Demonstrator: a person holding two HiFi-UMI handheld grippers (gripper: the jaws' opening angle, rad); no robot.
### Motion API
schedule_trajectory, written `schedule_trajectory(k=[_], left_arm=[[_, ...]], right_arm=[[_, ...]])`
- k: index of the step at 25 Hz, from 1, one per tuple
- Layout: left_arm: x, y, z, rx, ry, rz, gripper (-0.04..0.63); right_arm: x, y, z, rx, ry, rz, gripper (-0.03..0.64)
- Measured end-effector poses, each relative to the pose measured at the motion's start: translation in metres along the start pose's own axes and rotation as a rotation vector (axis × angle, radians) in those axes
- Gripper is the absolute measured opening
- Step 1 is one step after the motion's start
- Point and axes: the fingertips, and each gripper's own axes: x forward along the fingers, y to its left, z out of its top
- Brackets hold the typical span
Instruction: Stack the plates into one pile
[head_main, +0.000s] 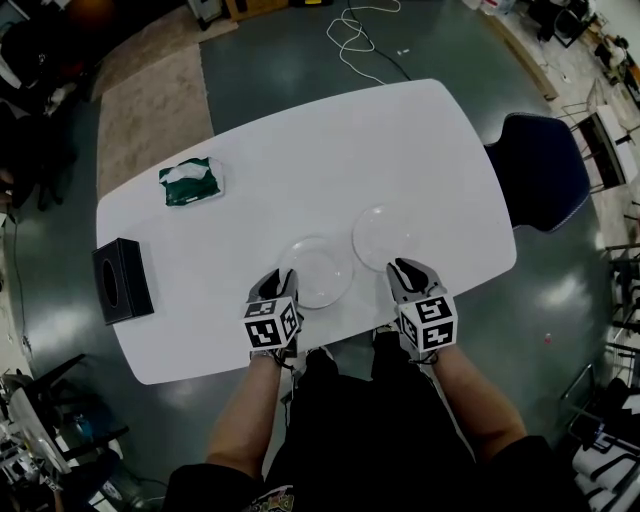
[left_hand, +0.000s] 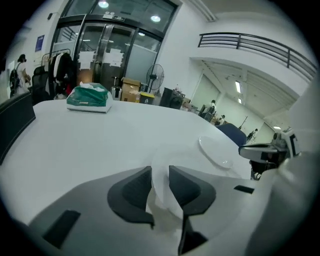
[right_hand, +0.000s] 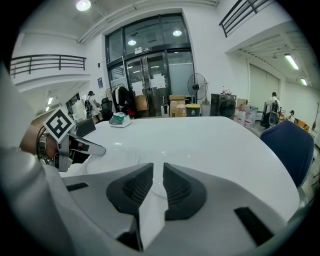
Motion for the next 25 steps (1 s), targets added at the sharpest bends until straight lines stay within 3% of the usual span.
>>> schedule_trajectory(k=[4, 11, 18, 25], left_arm=[[-0.001, 0.001, 0.0, 0.026, -0.012, 0.048, 0.137], [-0.008, -0.022, 0.016, 0.154, -0.085, 0.096, 0.156], [-0.001, -0.092, 0.03, 0.3, -0.153, 0.036, 0.156], [0.03, -0.165, 0.018, 0.371, -0.114, -0.058, 0.155]], right_arm=[[-0.002, -0.011, 0.002, -0.006, -0.003, 0.004, 0.075], [-0.003, -0.036, 0.006, -0.007, -0.006, 0.007, 0.082], [0.004, -0.059, 0.005, -0.015, 0.009, 0.041, 0.107], [0.014, -0.082, -0.001, -0.028, 0.04, 0.094, 0.112]])
